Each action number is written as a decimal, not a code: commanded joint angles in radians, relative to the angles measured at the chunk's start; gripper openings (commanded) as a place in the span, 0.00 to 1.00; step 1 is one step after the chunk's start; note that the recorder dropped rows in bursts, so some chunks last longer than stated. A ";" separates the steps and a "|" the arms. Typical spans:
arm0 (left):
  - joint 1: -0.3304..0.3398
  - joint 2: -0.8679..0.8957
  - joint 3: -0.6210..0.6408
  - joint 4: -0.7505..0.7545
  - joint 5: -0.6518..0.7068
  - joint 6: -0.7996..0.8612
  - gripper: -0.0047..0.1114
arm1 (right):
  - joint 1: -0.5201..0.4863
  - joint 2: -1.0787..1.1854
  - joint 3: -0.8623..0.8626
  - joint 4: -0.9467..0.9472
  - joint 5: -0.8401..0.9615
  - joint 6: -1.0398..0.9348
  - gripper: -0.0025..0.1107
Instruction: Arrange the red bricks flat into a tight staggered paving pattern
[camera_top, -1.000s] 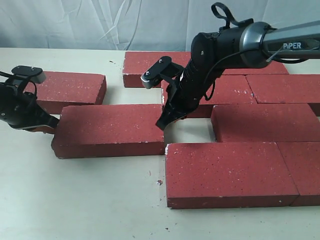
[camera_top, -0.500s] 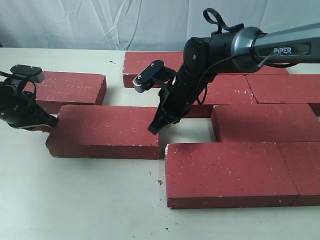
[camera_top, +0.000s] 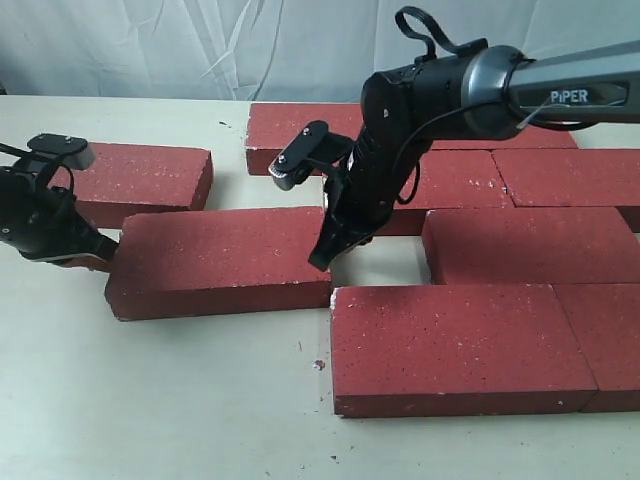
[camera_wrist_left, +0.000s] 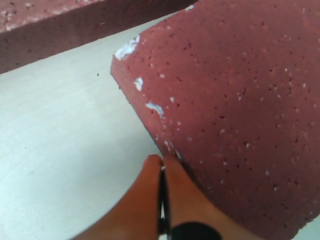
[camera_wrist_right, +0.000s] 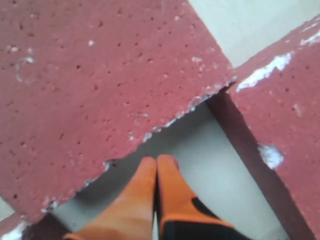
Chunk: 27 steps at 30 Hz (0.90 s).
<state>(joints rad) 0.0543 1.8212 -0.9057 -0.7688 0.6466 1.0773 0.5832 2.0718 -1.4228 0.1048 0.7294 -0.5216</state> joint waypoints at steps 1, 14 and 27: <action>-0.007 0.000 -0.002 -0.009 0.008 0.006 0.04 | -0.001 -0.035 -0.007 -0.013 0.039 0.004 0.01; -0.007 0.000 -0.002 -0.133 0.005 0.198 0.04 | -0.002 -0.033 -0.007 -0.036 -0.012 0.026 0.01; -0.007 0.000 -0.002 0.137 0.013 0.013 0.04 | -0.044 0.043 -0.007 -0.088 -0.166 0.049 0.01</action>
<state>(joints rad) 0.0543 1.8212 -0.9057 -0.7030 0.6502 1.1446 0.5548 2.0974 -1.4268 0.0357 0.6091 -0.4787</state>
